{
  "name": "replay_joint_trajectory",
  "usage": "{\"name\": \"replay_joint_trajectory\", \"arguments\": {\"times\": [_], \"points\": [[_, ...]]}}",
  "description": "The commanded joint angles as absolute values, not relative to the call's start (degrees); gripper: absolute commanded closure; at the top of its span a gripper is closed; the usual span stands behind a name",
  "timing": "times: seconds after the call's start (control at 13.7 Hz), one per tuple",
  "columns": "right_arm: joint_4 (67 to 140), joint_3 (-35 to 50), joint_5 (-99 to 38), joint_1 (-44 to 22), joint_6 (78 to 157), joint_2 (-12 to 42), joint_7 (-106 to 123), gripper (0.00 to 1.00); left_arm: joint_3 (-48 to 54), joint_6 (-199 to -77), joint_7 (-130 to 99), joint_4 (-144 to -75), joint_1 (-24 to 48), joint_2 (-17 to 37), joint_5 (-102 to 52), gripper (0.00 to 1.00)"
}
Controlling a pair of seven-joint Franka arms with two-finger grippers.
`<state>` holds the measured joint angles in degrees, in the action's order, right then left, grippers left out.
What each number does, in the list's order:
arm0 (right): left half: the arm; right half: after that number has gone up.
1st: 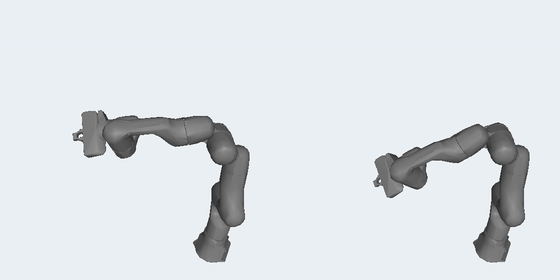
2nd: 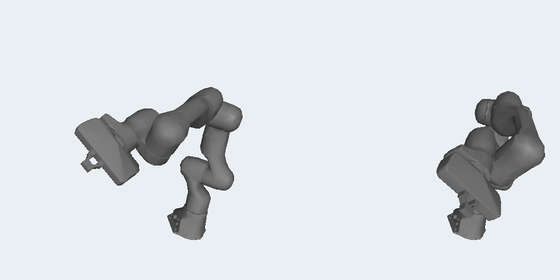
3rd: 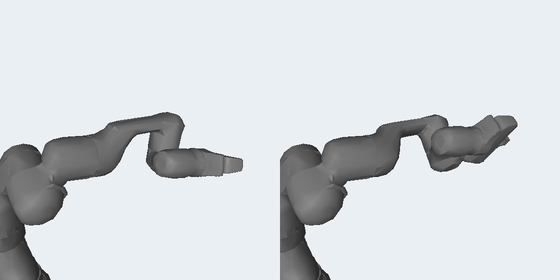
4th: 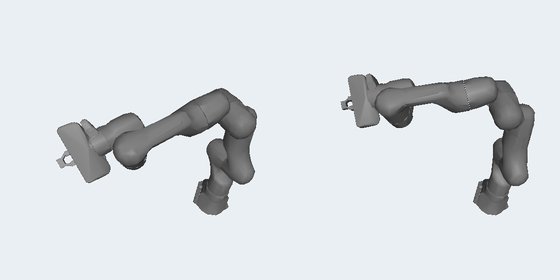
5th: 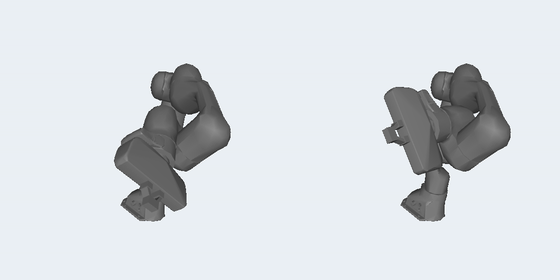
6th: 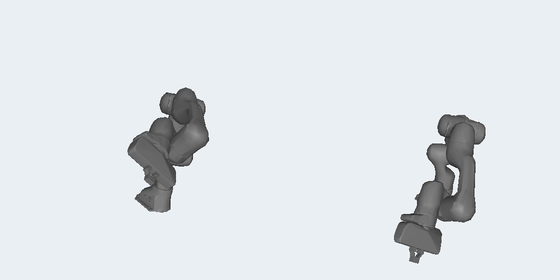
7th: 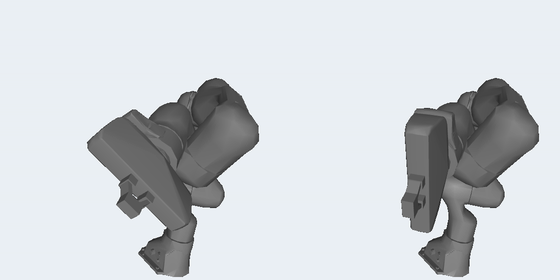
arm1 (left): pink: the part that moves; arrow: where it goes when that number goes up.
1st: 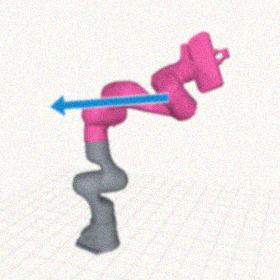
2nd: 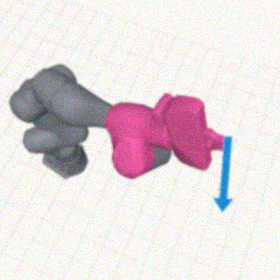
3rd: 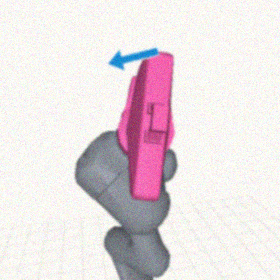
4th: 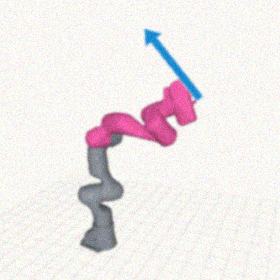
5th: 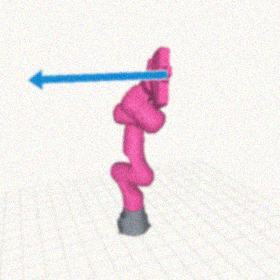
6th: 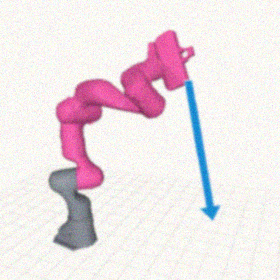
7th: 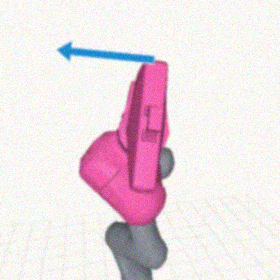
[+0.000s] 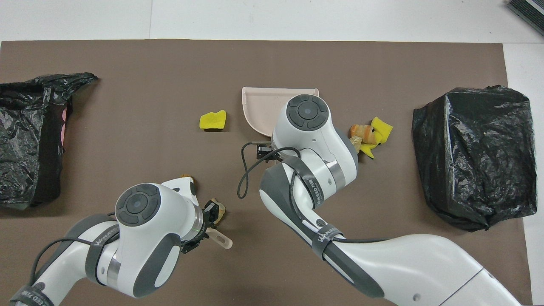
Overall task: Sweep and dump trash in bin
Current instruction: 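Set the dustpan near the snacks while the left gripper positions the brush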
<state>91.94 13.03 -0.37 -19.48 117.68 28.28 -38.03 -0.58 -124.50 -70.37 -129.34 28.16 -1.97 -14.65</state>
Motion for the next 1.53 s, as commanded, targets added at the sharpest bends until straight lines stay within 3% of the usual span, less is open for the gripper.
{"name": "replay_joint_trajectory", "arguments": {"times": [0.0,0.15,0.36,0.66,0.88,1.09,1.46], "points": [[92.64,13.71,-1.58,-17.85,117.77,26.20,-35.54,1.00,-0.26,-122.36,-68.20,-122.53,26.11,1.84,-15.64,1.00],[93.34,13.71,-3.41,-15.05,117.25,21.99,-27.20,1.00,-0.44,-116.14,-66.54,-122.26,26.19,0.27,-15.56,1.00],[93.78,13.62,-6.67,-9.42,107.70,16.72,-6.92,1.00,0.08,-107.51,-66.62,-122.78,27.24,-1.49,-15.73,1.00],[94.13,13.45,-5.28,-4.31,100.20,13.19,15.15,1.00,0.18,-107.31,-78.89,-127.17,34.08,-5.35,-19.58,1.00],[99.91,13.62,2.44,-5.36,102.29,9.94,29.74,1.00,0.09,-108.45,-90.14,-129.89,40.75,-5.80,-21.79,1.00],[108.35,13.45,3.25,-4.05,107.21,6.07,45.03,1.00,0.18,-112.75,-96.58,-130.43,42.36,-5.71,-23.37,1.00],[113.46,13.54,5.45,-4.74,111.87,6.68,50.36,1.00,-0.26,-120.58,-93.63,-128.94,38.09,-0.54,-23.38,1.00]]}}
